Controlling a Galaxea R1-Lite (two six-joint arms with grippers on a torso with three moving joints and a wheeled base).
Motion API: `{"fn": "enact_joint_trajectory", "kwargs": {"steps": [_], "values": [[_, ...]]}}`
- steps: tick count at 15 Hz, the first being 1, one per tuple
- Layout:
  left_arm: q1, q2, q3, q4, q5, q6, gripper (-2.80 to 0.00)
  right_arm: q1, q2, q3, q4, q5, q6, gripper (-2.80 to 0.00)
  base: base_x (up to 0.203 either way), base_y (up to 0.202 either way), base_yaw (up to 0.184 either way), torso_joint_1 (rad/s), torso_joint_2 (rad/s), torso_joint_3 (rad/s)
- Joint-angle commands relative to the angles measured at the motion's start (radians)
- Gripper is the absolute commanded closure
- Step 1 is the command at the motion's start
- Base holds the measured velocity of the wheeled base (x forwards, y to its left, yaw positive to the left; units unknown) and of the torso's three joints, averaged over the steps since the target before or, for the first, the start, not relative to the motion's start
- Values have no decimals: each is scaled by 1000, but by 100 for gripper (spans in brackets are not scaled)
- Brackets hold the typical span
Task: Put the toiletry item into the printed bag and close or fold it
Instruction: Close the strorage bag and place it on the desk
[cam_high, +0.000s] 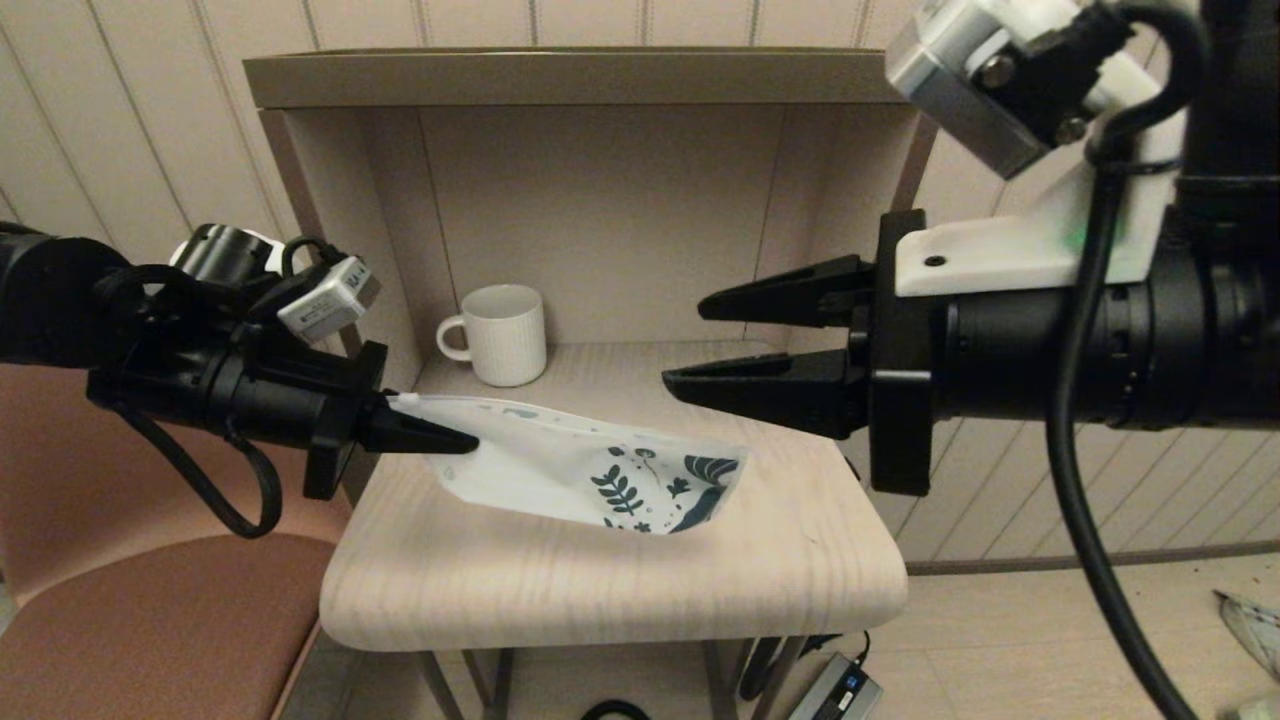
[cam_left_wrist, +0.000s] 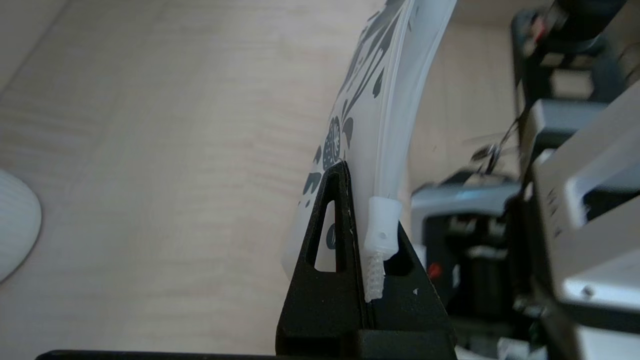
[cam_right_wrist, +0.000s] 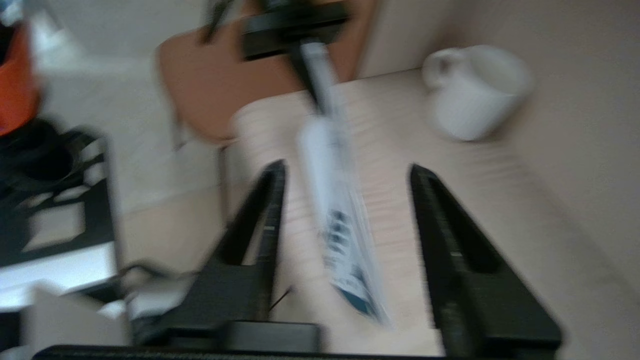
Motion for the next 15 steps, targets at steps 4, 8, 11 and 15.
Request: {"fn": "enact_joint_trajectory", "kwargs": {"steps": [4,8,11,15], "values": [[-110,-46,-153,82,165,10,0,34,65,-87,58,0,6,0,0,0,0,0,0,0],[-179,-65,-349,306,291,8,0,34,64,-92,49,4,111,0,0,0,0,0,0,0],[-270,-49,-464,431,440,-9,0,35,70,-72,27,17,166,0,0,0,0,0,0,0],[-366,27,-515,443,505,-78,0,32,76,1,-57,98,161,0,0,0,0,0,0,0]]}}
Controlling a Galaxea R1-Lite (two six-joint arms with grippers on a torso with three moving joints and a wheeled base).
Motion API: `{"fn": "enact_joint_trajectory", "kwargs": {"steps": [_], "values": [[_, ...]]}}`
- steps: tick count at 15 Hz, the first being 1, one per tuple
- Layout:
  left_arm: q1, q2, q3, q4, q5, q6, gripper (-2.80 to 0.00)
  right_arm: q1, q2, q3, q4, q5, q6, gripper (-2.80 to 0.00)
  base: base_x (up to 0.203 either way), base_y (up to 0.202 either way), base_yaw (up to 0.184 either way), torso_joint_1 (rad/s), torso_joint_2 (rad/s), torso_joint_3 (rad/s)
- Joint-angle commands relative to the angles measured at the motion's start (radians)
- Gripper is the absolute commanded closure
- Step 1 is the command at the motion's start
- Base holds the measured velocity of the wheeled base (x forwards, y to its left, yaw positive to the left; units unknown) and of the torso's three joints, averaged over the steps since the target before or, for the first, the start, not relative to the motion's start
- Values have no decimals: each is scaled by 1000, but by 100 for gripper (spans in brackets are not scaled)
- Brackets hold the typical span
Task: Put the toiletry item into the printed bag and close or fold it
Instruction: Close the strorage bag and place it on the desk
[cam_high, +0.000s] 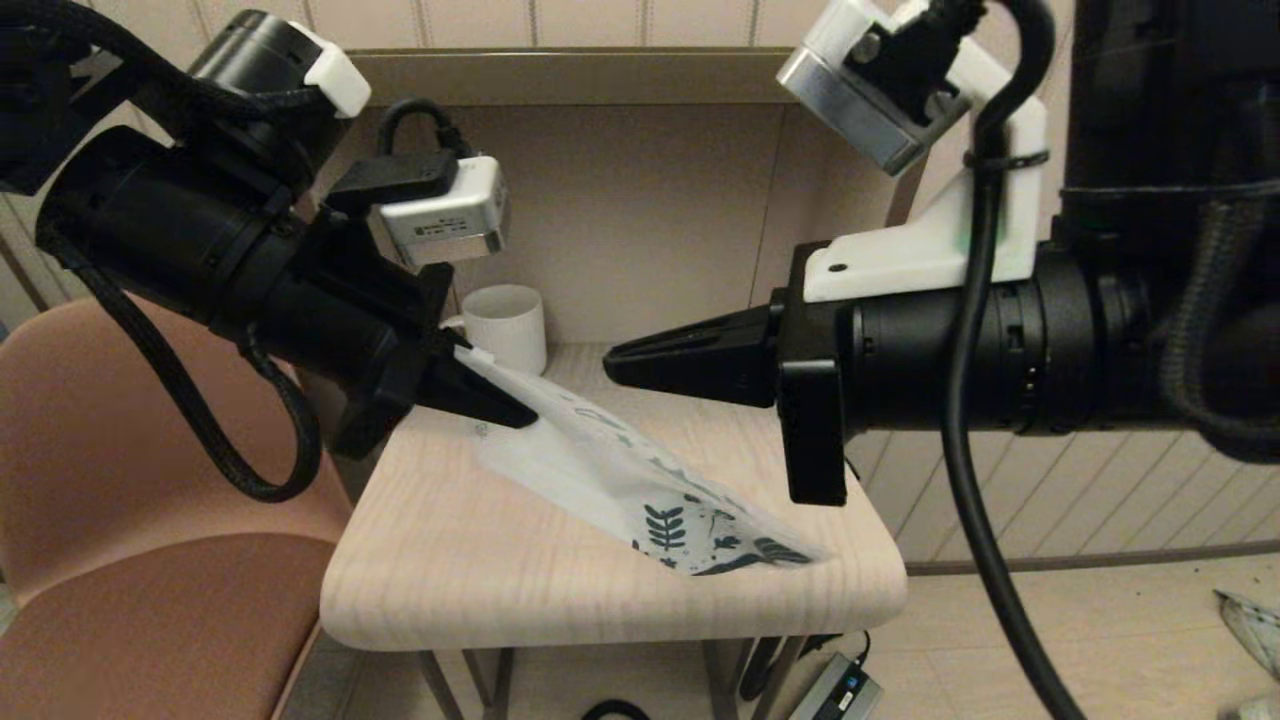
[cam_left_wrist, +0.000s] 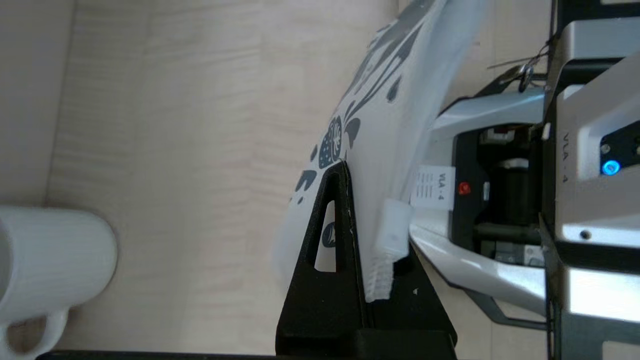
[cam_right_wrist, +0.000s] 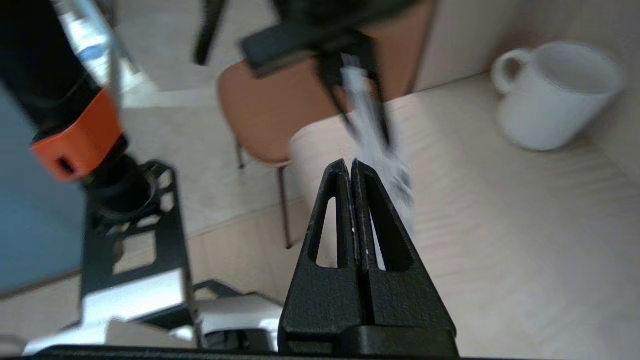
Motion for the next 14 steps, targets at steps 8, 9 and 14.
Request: {"fn": "enact_joint_trajectory", "kwargs": {"steps": [8,9,14], "values": [[-129,108,-41,-199,114,-306,0,-88,-68,206,-316,73,-3,0,0,0,0,0,0,0],[-128,107,-41,-196,122,-306,0,-97,-91,207,-315,73,-3,0,0,0,0,0,0,0],[-128,111,-42,-164,151,-313,0,-110,-101,246,-317,174,-23,-280,0,0,0,0,0,0]]}}
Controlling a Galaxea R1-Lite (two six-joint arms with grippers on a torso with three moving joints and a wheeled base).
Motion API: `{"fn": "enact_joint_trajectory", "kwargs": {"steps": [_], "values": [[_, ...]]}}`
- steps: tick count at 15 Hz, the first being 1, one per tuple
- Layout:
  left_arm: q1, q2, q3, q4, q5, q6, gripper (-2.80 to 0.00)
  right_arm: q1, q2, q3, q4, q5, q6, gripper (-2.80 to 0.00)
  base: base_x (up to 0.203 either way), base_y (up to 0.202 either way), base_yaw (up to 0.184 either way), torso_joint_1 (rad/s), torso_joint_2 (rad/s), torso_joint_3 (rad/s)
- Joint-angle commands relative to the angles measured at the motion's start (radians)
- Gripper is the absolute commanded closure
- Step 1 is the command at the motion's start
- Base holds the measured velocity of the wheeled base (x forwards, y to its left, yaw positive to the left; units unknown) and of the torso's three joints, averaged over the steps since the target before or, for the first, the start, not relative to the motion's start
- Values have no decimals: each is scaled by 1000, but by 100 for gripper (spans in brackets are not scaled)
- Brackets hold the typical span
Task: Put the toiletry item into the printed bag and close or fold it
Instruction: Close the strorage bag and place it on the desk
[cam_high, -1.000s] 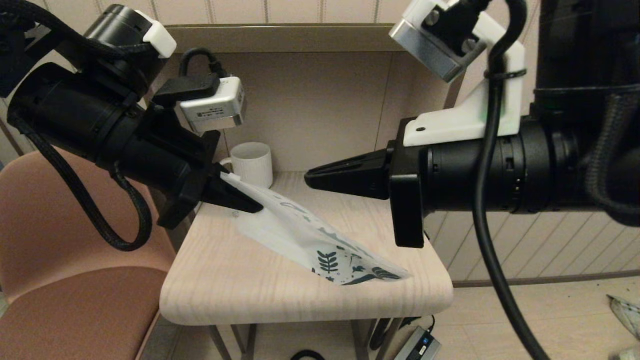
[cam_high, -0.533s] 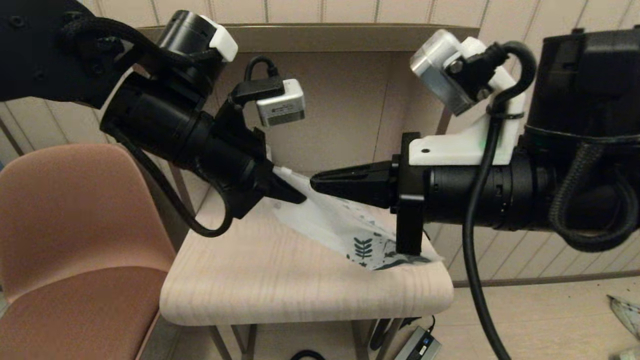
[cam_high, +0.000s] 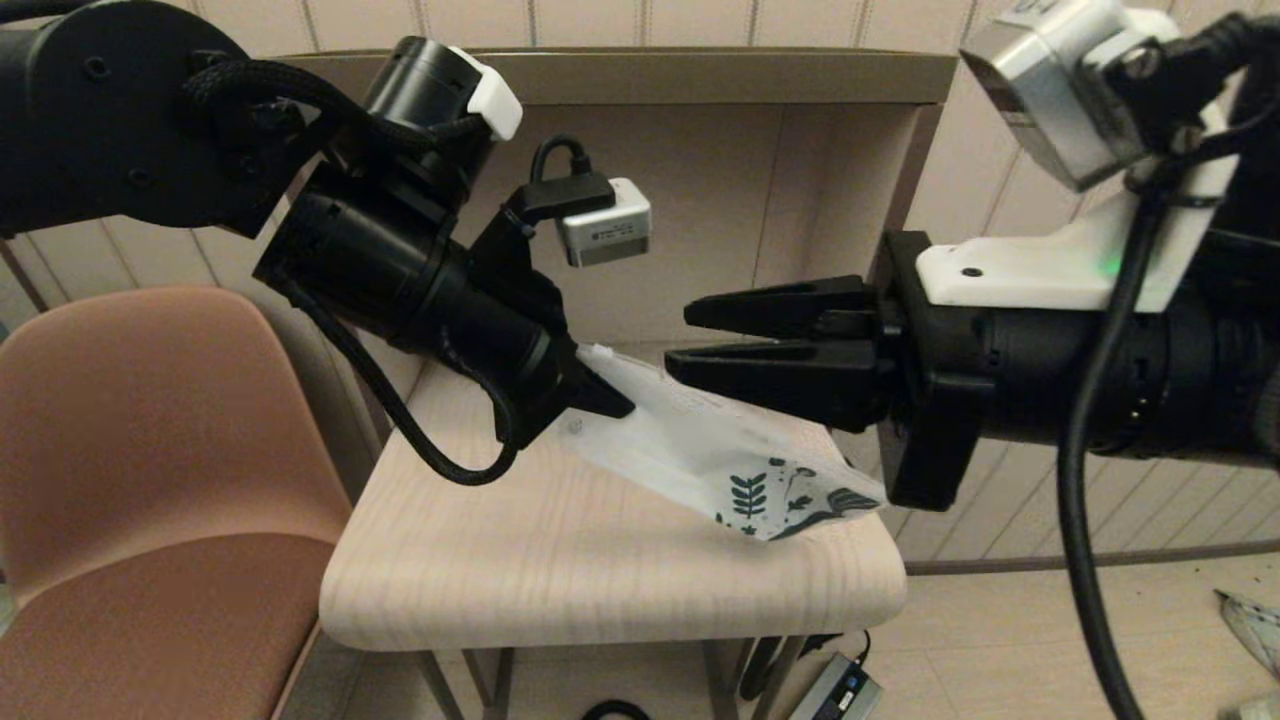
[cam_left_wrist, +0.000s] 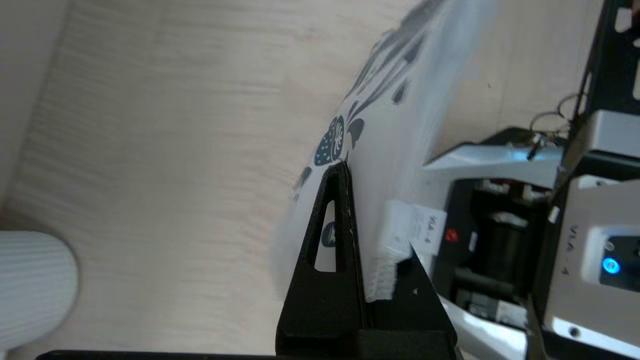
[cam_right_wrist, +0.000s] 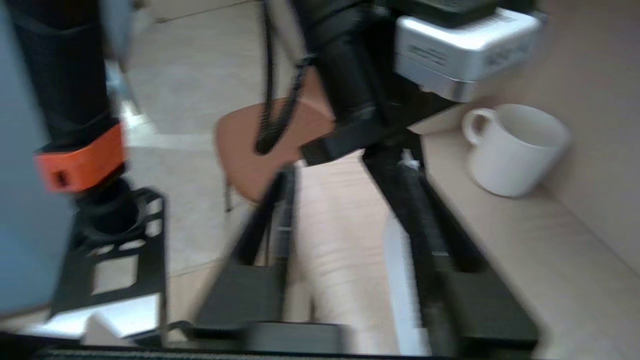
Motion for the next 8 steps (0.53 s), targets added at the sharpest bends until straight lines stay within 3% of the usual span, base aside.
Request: {"fn": "enact_joint_trajectory", "kwargs": {"steps": [1,8], "values": [[1,-4,-1,13,-2,3,0,-15,20,6,-2,57,-3,-280,0,0,0,0,0,0],[-8,-10,-4,3,-3,-13,0,-56,116,-6,-10,150,-13,-280,0,0,0,0,0,0]]}}
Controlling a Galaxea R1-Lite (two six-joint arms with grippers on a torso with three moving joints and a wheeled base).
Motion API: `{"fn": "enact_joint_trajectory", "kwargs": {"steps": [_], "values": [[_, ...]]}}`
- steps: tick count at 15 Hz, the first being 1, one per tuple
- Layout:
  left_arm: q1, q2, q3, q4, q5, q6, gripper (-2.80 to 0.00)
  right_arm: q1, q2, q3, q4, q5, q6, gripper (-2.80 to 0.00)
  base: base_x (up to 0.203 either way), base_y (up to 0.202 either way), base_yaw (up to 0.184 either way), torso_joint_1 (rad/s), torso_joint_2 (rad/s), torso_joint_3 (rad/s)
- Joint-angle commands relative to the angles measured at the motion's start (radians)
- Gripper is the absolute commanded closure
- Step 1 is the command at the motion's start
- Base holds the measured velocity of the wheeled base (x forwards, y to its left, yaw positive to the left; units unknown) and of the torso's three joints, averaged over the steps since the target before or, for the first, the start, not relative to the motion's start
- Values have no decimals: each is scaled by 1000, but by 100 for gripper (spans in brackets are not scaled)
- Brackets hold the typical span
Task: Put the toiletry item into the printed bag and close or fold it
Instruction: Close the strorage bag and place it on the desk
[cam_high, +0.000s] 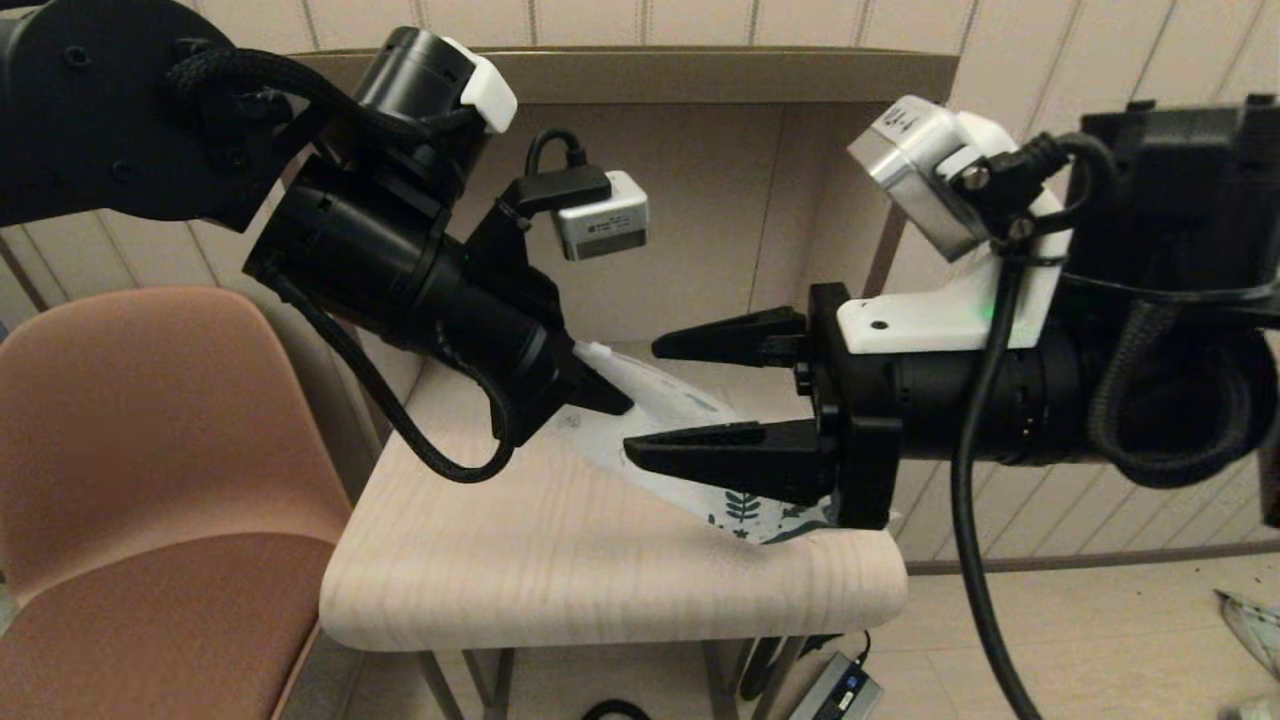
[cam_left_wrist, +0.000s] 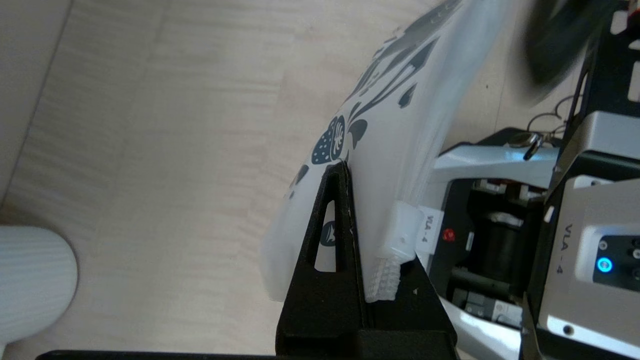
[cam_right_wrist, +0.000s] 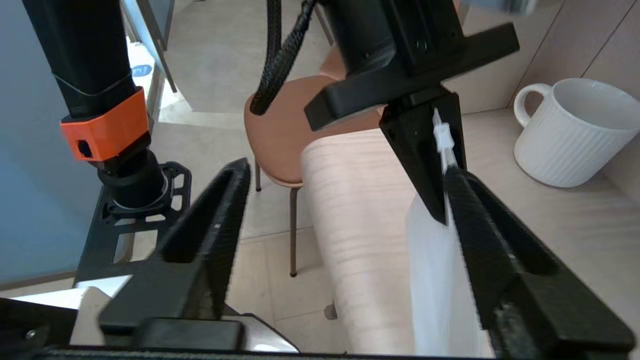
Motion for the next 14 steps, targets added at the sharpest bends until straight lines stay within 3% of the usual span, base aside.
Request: {"fn": "enact_joint_trajectory", "kwargs": {"steps": [1,14], "values": [[-1,-2,0,2,-2,-5,0,-19,36,-10,-2,10,1,-280,0,0,0,0,0,0],[-29,2,0,0,-17,-25,0,-23,113,-15,-105,16,7,-280,0,0,0,0,0,0]]}}
